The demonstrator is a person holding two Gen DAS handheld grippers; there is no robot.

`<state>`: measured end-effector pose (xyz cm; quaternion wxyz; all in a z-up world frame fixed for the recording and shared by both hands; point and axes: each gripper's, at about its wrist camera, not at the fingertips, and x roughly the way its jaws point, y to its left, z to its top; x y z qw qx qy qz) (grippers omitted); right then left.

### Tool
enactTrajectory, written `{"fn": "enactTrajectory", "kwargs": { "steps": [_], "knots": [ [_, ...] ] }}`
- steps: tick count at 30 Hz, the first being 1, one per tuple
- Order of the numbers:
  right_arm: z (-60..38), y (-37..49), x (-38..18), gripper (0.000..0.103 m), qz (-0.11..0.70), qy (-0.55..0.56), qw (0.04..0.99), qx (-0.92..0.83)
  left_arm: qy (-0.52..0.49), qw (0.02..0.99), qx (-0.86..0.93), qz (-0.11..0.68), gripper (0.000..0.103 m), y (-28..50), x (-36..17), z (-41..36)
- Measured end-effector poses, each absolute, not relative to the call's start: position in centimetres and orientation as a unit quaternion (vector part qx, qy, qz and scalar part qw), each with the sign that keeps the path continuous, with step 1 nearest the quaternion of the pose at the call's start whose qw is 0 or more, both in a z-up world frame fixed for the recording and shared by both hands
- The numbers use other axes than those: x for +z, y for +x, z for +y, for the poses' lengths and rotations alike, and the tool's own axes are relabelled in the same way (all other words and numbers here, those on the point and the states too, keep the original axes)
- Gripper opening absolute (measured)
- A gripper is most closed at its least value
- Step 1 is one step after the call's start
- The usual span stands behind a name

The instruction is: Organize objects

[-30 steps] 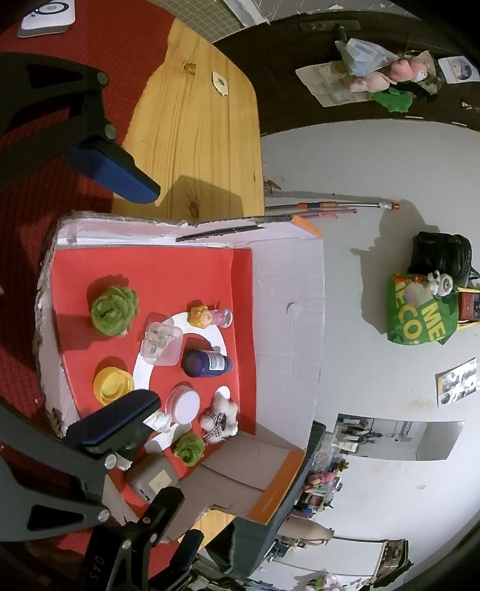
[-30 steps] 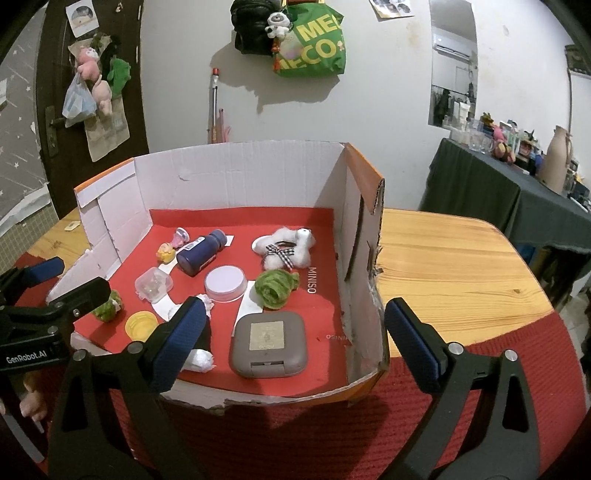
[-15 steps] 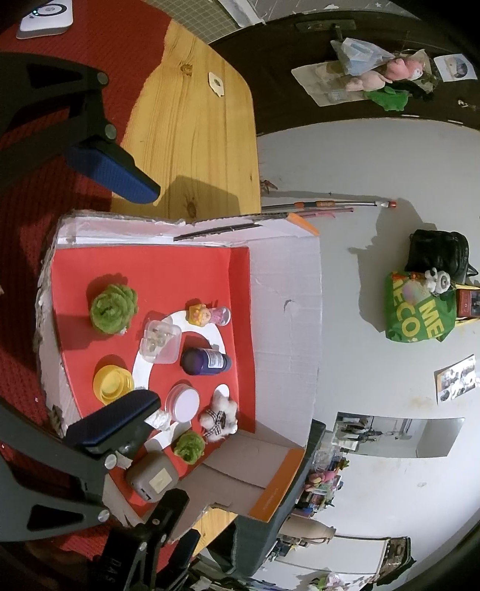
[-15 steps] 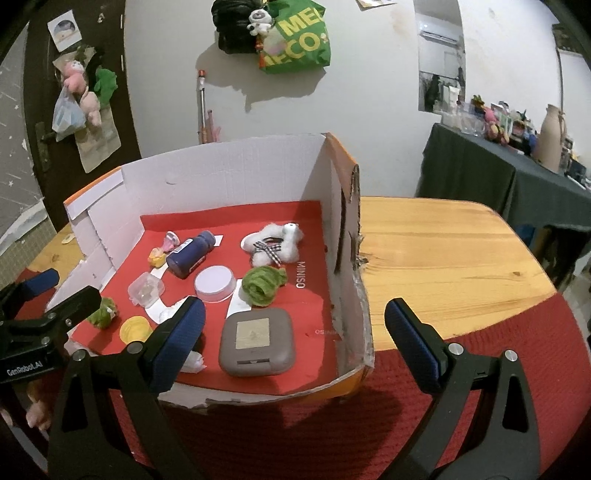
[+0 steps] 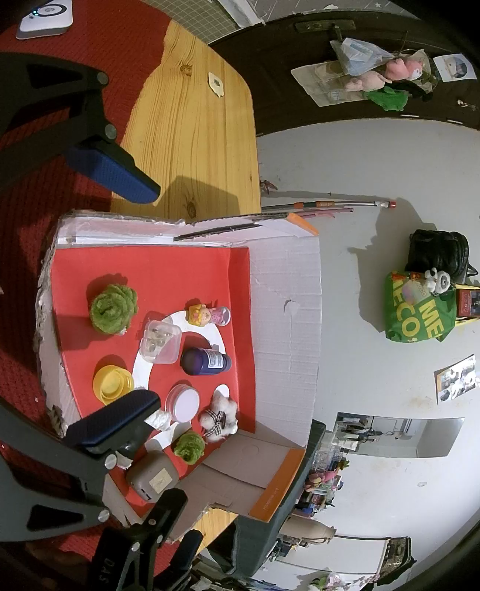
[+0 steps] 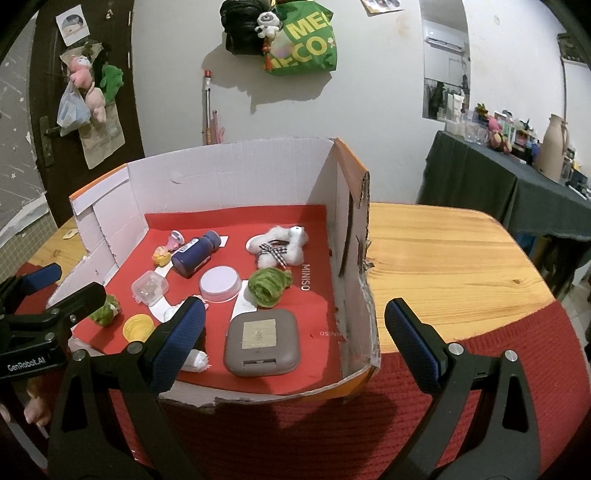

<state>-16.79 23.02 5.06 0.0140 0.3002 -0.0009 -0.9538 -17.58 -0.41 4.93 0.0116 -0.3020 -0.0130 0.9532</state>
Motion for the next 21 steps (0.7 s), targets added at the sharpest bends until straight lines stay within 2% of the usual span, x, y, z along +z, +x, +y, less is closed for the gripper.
{"fn": "enactTrajectory", "kwargs": {
  "steps": [21],
  "knots": [
    [22.35,-16.6,5.17,0.099,0.013,0.296,0.014,-0.955,-0.302,0.011,0.953,-0.012,0.103,-17.58,4.97,-0.37]
  ]
}}
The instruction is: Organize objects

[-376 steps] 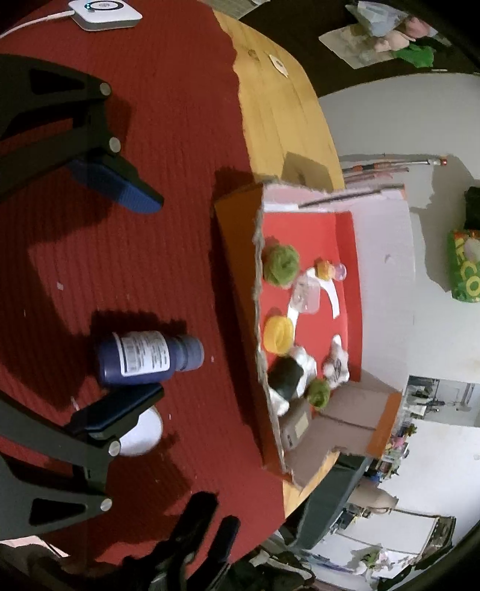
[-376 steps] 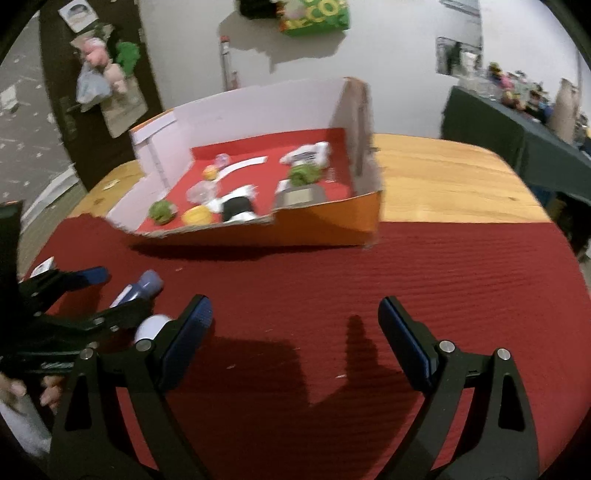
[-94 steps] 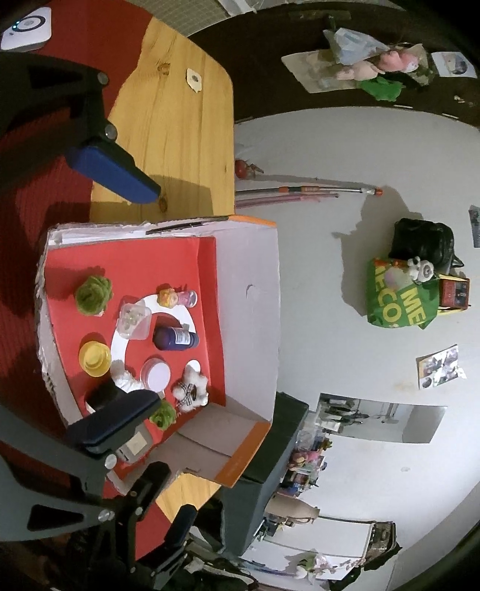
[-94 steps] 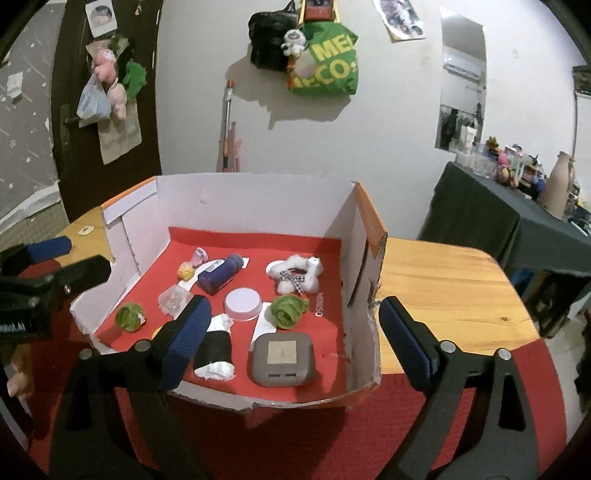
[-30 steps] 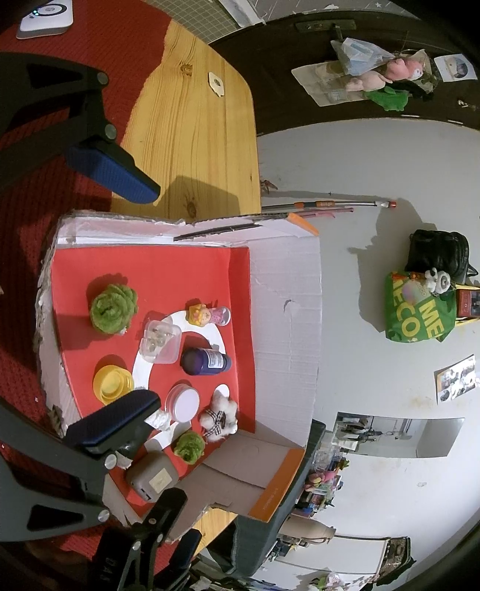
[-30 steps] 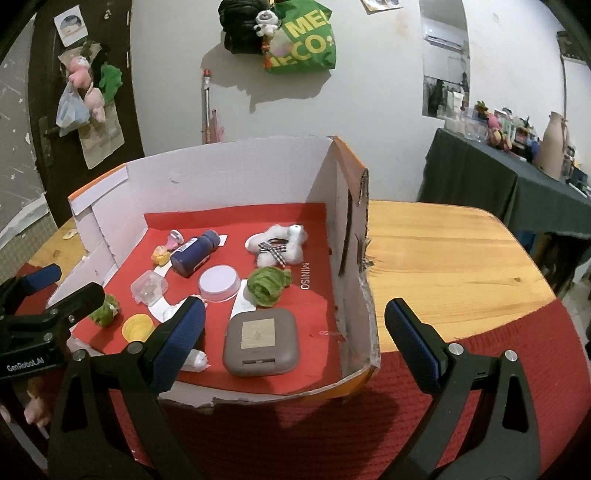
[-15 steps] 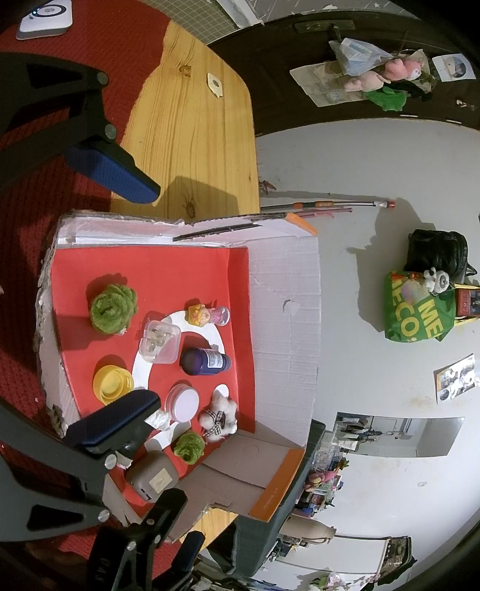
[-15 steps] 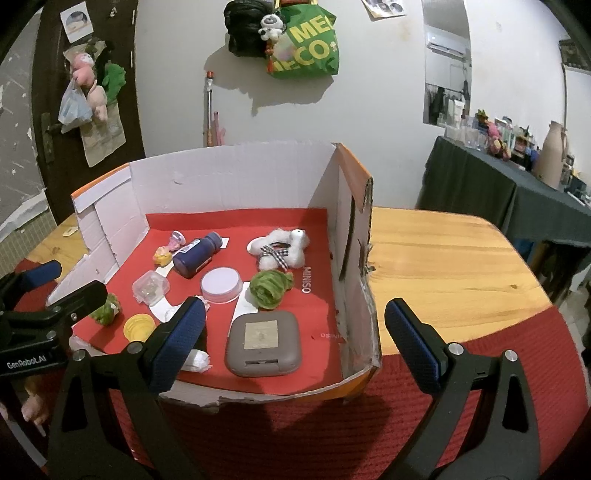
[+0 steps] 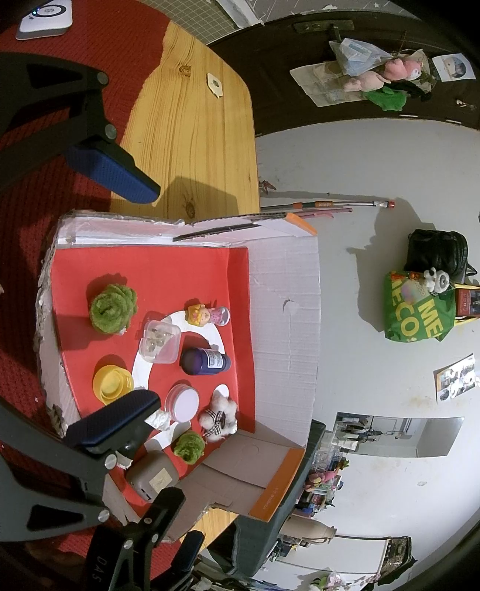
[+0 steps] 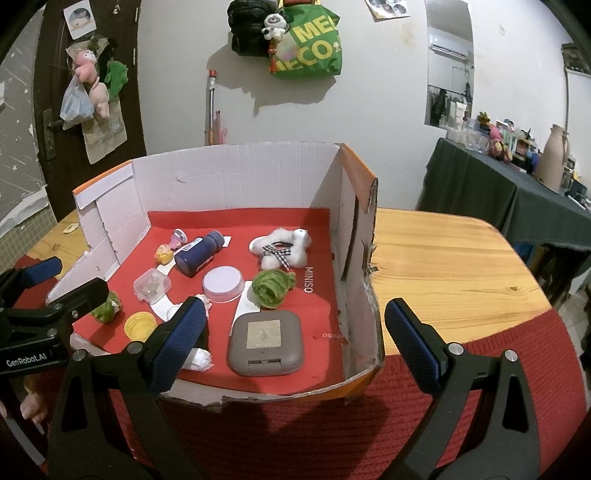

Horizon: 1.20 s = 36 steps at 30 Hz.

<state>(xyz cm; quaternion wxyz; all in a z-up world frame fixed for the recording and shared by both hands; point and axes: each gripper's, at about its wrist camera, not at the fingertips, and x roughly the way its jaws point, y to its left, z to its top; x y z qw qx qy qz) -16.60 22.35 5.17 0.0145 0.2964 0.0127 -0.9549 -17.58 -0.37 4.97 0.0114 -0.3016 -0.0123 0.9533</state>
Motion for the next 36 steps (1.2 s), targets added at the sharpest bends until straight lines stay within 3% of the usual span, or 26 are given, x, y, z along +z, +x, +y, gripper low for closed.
{"fn": "enactTrajectory", "kwargs": {
  "steps": [23,36],
  "knots": [
    [21.2,-13.3,8.2,0.099,0.027,0.266,0.019,-0.963,-0.274,0.025,0.961,-0.015,0.103,-14.3,7.4,0.0],
    [22.4,-9.4,4.3,0.1,-0.038,0.37,0.026,-0.928,-0.357,0.041,0.931,-0.055,0.103,-9.8,5.2,-0.4]
  ]
}}
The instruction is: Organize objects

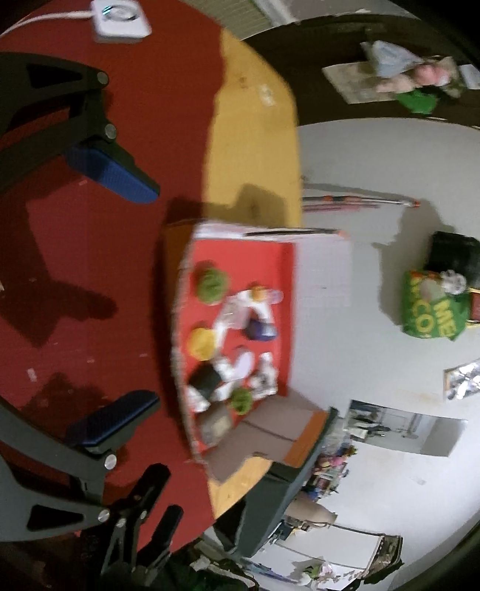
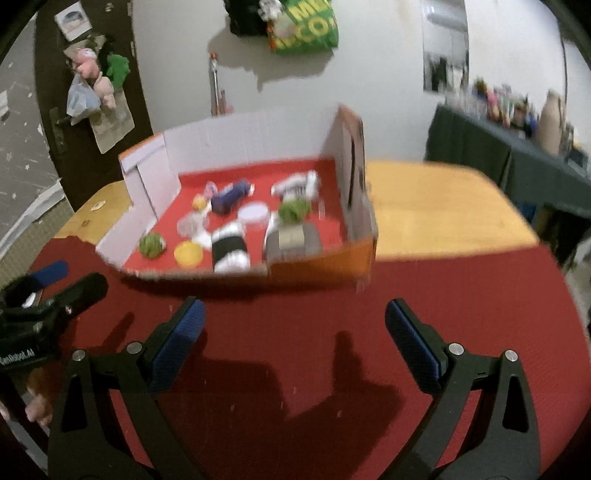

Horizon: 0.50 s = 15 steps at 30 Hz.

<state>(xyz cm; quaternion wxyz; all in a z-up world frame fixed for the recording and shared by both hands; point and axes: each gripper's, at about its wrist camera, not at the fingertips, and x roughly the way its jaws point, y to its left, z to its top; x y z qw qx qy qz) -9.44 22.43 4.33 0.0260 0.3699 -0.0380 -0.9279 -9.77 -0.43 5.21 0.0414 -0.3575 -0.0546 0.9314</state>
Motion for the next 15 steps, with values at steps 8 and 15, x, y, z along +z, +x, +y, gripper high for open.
{"fn": "enactTrajectory", "kwargs": {
  "steps": [8,15],
  "knots": [
    [22.2,-10.5,1.7,0.099,-0.011,0.423,-0.009,-0.906,-0.412,0.013,0.91,-0.037,0.103,-10.5,1.9,0.5],
    [22.4,-11.0,0.9,0.1,-0.005,0.445,-0.031,-0.895,-0.437,-0.005,0.899,-0.036,0.103,-11.4,0.8,0.3]
  ]
}}
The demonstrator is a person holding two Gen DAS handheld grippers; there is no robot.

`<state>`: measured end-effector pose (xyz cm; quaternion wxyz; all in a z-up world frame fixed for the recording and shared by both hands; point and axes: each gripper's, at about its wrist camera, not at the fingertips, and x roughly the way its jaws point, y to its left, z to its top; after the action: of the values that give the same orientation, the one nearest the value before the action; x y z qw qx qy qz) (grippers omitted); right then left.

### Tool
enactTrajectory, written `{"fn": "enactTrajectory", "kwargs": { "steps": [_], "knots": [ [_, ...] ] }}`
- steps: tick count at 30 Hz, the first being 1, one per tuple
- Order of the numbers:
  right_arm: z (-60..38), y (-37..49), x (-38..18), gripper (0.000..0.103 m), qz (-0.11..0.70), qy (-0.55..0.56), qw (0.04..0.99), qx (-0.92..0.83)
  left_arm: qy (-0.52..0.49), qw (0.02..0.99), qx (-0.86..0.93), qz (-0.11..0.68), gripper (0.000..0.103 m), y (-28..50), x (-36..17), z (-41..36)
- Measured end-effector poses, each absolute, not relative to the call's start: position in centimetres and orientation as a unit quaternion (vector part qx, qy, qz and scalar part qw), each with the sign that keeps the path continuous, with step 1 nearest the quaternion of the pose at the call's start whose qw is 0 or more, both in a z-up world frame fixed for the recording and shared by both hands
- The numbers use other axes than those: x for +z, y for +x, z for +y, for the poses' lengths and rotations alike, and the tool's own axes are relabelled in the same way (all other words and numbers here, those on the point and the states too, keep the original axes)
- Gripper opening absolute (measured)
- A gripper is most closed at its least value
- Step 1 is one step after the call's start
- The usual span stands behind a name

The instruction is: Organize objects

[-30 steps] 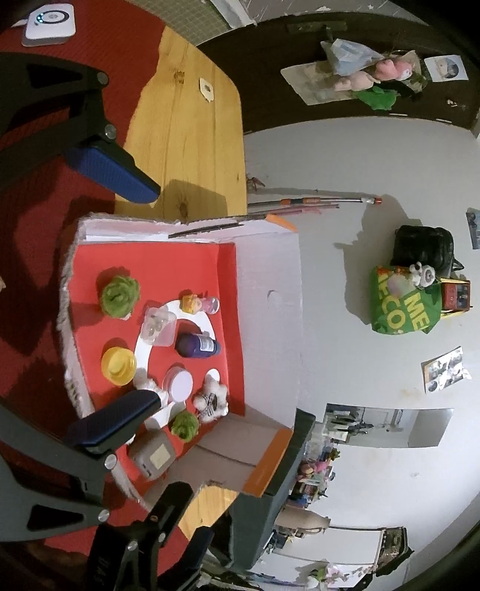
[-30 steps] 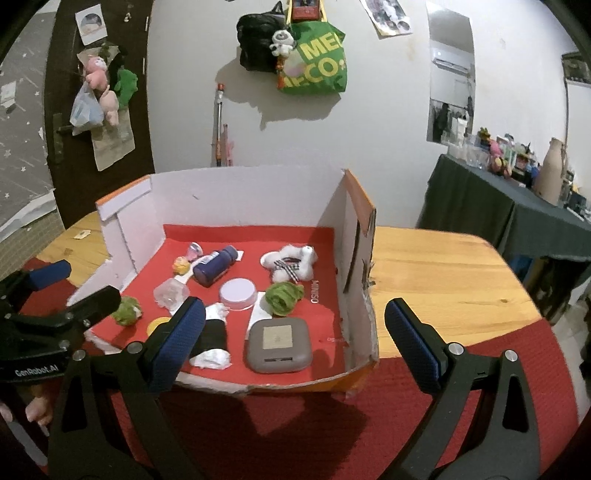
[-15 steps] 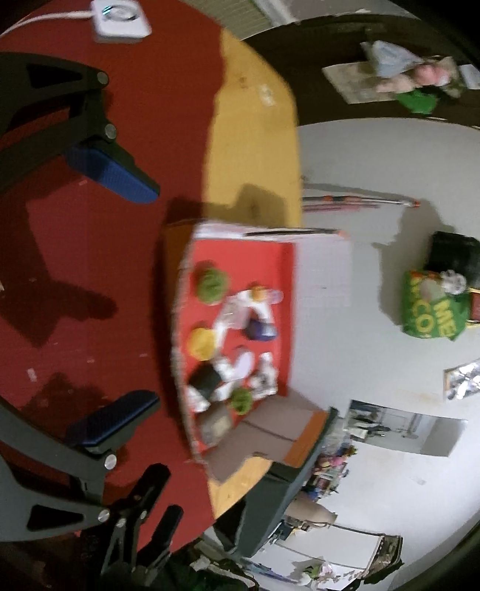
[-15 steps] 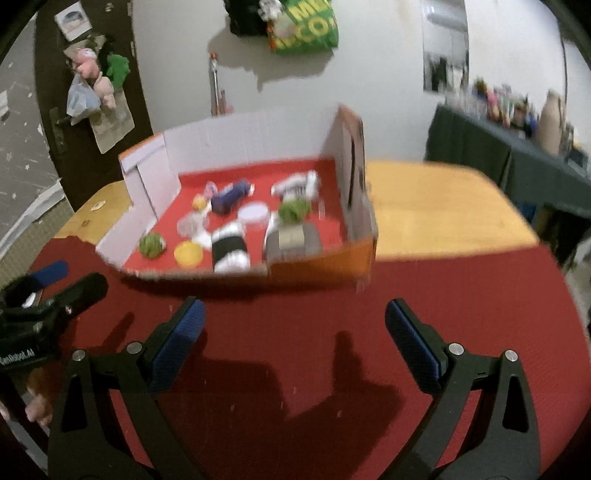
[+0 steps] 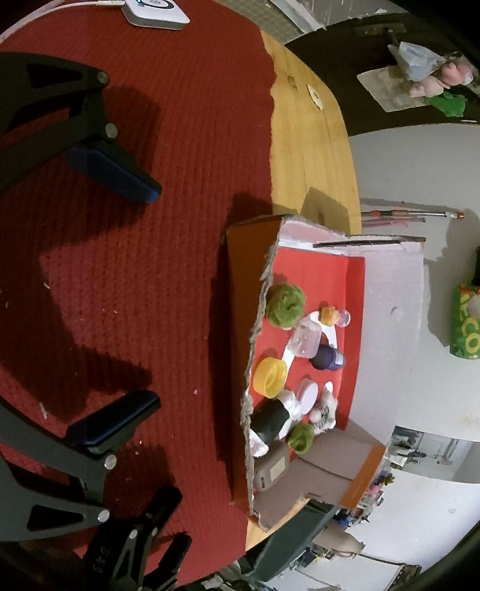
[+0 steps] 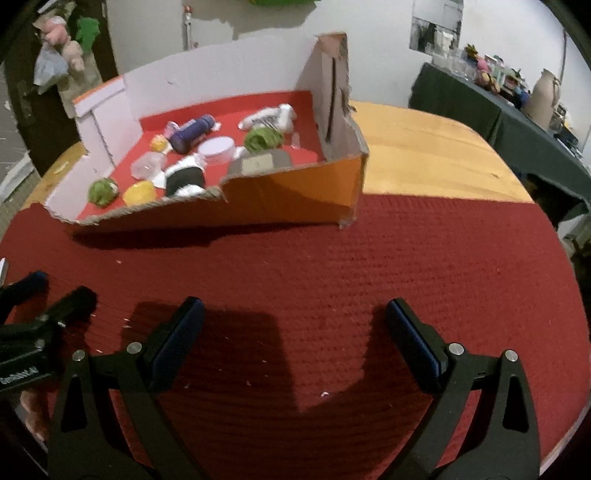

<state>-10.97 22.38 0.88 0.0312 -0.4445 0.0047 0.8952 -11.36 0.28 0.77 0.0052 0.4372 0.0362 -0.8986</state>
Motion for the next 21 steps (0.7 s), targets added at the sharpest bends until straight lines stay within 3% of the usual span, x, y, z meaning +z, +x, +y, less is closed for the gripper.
{"fn": "enactTrajectory", "kwargs": {
  "steps": [21],
  "knots": [
    [22.17,-11.32,0.7,0.103,-0.002,-0.452,0.041,0.891,0.446,0.03,-0.894,0.02,0.103,-11.93,0.71,0.58]
  ]
}}
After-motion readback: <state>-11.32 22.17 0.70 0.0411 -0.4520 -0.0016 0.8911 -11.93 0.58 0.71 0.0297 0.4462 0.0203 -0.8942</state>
